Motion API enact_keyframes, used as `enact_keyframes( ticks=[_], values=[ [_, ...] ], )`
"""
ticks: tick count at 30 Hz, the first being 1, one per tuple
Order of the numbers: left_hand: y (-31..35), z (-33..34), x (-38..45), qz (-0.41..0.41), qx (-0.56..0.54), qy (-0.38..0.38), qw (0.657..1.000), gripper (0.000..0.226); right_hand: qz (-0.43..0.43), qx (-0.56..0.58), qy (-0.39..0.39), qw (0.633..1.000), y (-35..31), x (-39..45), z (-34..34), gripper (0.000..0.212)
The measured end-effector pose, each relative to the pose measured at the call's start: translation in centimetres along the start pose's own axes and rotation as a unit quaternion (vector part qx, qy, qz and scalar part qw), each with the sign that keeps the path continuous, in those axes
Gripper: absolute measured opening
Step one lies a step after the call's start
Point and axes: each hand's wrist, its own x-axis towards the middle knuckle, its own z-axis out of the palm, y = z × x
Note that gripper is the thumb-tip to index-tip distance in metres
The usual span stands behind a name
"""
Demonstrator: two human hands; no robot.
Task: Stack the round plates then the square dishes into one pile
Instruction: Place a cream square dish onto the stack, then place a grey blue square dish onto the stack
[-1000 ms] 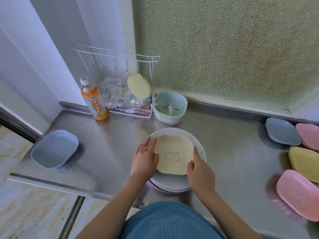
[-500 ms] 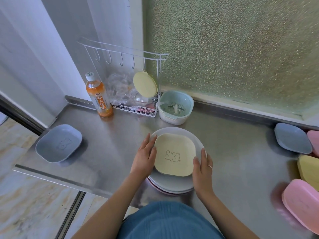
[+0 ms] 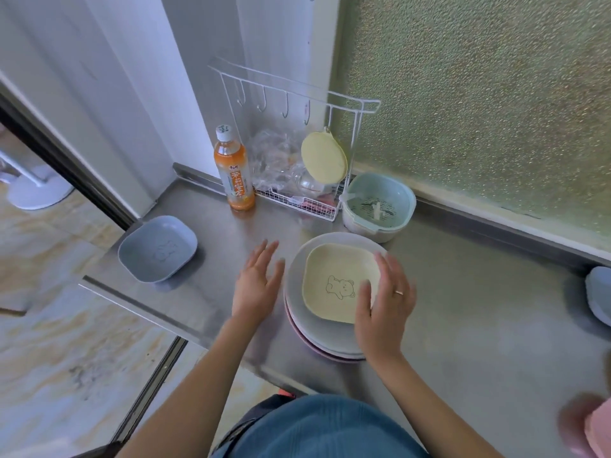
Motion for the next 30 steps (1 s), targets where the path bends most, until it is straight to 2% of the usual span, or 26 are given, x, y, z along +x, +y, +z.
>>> enact_keyframes(
  ticks=[2,4,6,9,13,17,21,25,27,30],
  values=[
    [-2.5,-2.5,0.7,-0.041,0.088,0.084,0.992,0.042,-0.088,0.04,-0.042,0.994,-3.0,0.1,0.8,0.041],
    [-5.3,-5.2,1.2,-0.099,0.148,0.115,0.977,0.045,-0.147,0.07,-0.104,0.981,-5.9,-0.1,2.2,0.039],
    [-8.0,-7.1,1.6,-0.15,0.189,0.103,0.965,0.051,-0.182,0.1,-0.162,0.965,-8.0,-0.8,3.7,0.038],
    [-11.1,-8.5,2.0,-0.181,0.236,0.069,0.952,0.051,-0.21,0.12,-0.23,0.943,-9.7,-2.2,5.8,0.038],
    [-11.7,-8.3,2.2,-0.164,0.273,0.057,0.946,0.031,-0.22,0.107,-0.276,0.93,-10.1,-3.0,7.9,0.036],
    [-10.8,-7.0,1.5,-0.112,0.303,0.071,0.944,0.021,-0.195,0.119,-0.281,0.932,-10.1,-2.8,8.8,0.035],
    [-9.3,-5.5,0.6,-0.059,0.266,0.115,0.955,0.02,-0.108,0.164,-0.272,0.942,-11.0,-1.8,9.2,0.039],
    [-6.3,-4.2,-0.3,0.072,0.288,0.148,0.944,0.035,0.011,0.225,-0.259,0.939,-12.1,1.0,8.5,0.041],
    [-4.2,-3.4,-0.7,0.161,0.278,0.173,0.931,0.023,0.056,0.245,-0.236,0.939,-12.4,2.8,7.7,0.04],
    [-0.8,-2.2,-1.3,0.285,0.249,0.181,0.908,0.013,0.063,0.22,-0.143,0.963,-11.2,5.1,5.9,0.032]
  ],
)
